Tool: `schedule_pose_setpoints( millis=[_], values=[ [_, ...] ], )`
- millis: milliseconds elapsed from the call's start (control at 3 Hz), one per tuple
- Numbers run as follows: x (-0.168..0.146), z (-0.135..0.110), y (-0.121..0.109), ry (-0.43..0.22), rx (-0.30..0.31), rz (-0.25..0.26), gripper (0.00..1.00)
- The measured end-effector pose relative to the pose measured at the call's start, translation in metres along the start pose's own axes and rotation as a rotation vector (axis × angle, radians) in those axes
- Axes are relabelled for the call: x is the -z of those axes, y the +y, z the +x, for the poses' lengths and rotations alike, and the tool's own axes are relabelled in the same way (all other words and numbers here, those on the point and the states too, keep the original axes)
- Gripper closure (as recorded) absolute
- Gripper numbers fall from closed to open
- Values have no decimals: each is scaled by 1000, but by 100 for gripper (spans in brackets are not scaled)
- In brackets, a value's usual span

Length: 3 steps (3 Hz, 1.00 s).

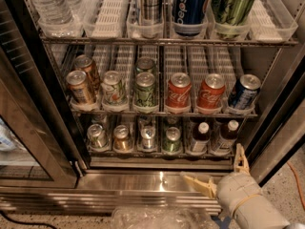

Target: Pick blue plastic bottle from bottom shelf of fridge

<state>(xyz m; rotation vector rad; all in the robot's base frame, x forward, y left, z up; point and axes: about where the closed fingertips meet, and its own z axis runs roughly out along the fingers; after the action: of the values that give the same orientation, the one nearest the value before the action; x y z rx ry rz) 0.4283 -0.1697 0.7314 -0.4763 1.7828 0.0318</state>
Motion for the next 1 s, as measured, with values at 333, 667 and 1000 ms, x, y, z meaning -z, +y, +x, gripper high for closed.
schedule_pose_setpoints(
  millis=[333, 667, 1000],
  values=[
    [-2, 1, -8, -32, -19, 57, 0],
    [-9, 6, -19, -87, -41, 150, 0],
    [-15, 28, -23, -153, -81, 190, 0]
  ],
)
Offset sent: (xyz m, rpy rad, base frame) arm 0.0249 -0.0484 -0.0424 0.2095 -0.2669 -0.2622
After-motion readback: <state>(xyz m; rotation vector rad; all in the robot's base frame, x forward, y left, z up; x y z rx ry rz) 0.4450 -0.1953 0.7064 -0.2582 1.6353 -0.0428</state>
